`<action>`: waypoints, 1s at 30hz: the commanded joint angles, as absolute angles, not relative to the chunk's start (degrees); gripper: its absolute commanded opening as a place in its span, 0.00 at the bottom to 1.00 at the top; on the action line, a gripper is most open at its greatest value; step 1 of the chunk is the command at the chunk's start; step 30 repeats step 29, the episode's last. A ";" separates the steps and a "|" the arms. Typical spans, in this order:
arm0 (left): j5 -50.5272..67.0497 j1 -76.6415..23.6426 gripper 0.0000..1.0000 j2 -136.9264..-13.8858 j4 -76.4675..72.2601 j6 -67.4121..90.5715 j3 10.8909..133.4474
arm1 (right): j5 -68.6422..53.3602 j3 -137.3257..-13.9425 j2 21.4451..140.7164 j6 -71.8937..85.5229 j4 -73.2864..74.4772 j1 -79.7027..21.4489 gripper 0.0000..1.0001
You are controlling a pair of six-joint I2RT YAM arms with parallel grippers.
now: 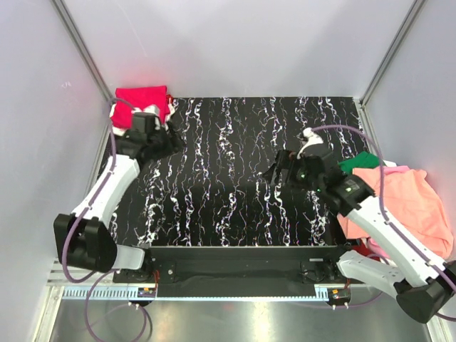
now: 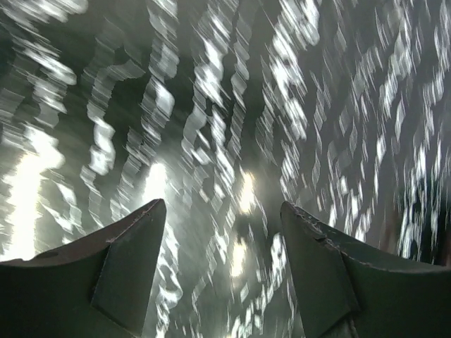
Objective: Fold and stack the t-shirts
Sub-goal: Reset both grippers
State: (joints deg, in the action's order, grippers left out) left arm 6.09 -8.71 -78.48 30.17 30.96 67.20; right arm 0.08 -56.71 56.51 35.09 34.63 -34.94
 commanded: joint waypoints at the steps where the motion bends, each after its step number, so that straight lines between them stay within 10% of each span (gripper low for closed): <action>1: 6.24 -14.22 0.73 -71.74 29.09 27.52 63.12 | 10.46 -59.94 55.38 33.48 50.09 -35.24 0.99; 7: 5.28 -20.65 0.99 -58.66 34.01 23.04 56.44 | 4.04 -55.64 45.98 37.44 47.29 -35.24 1.00; 30: -11.34 -20.65 0.99 -35.95 43.07 16.70 51.33 | 7.29 -54.40 42.10 37.89 46.05 -35.24 1.00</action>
